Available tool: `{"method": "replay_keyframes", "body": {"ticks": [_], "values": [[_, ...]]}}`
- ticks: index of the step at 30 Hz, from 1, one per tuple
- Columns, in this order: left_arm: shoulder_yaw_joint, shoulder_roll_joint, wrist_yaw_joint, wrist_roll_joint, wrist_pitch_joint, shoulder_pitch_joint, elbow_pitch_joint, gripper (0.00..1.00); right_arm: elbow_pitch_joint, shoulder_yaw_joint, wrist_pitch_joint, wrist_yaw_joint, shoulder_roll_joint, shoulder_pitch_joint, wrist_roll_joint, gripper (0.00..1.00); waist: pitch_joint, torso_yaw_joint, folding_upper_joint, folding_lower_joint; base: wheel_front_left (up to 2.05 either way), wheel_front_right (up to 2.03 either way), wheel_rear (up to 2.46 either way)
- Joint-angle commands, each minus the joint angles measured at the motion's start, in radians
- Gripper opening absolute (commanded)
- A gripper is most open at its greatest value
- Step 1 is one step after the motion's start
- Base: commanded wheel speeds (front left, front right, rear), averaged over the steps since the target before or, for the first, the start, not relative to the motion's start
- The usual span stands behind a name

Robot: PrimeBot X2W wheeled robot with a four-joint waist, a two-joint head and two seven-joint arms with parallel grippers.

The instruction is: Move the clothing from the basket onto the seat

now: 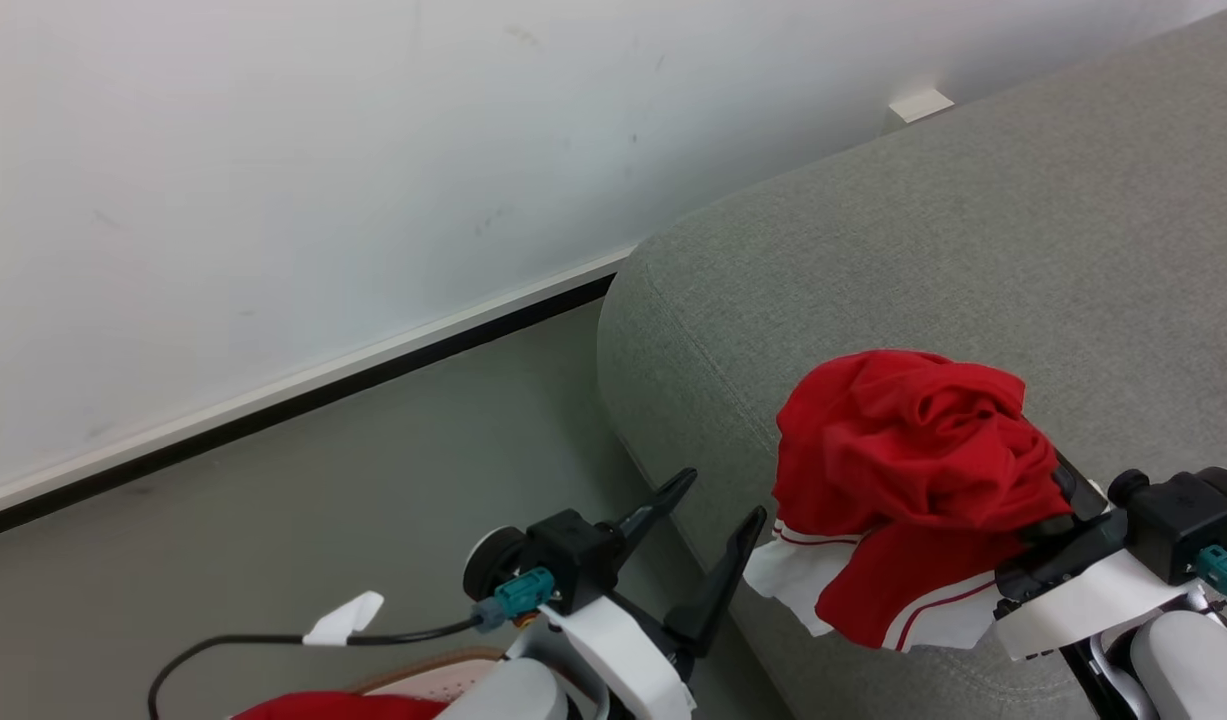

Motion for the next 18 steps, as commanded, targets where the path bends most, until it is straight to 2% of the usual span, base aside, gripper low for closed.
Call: {"method": "replay_keyframes", "body": {"ticks": [1,5,7,8,13,18], "values": [[0.000,-0.001,-0.001,0.020,-0.007,-0.012,0.005,1.00,-0.004,-0.006,0.000,-0.002,-0.003,0.001,-0.007,0.00,0.004,-0.002,0.0000,0.0001,0.00,0.00,0.00],[0.000,0.005,-0.004,0.028,-0.006,-0.022,0.005,1.00,0.004,-0.012,0.000,-0.002,-0.015,-0.070,0.004,0.00,0.035,0.001,0.0000,0.0001,0.00,0.00,0.00],[0.000,0.010,-0.004,0.027,-0.001,-0.034,0.005,1.00,0.003,-0.024,0.000,-0.002,-0.006,-0.114,0.054,0.00,0.062,0.013,0.0000,0.0001,0.00,0.00,0.00],[0.003,0.014,-0.002,0.028,0.001,-0.041,0.002,1.00,0.017,-0.024,0.000,-0.002,-0.021,-0.139,0.057,0.00,0.079,0.021,0.0000,0.0001,0.00,0.00,0.00],[-0.004,0.031,-0.003,0.048,0.034,-0.095,-0.016,1.00,0.063,-0.056,0.000,-0.002,-0.069,-0.288,0.124,0.00,0.196,0.088,0.0000,0.0001,0.00,0.00,0.00],[-0.011,0.049,-0.005,0.081,0.075,-0.167,-0.046,1.00,0.103,-0.156,0.000,-0.002,-0.142,-0.430,0.155,0.00,0.343,0.174,0.0000,0.0001,0.00,0.00,0.00]]}}
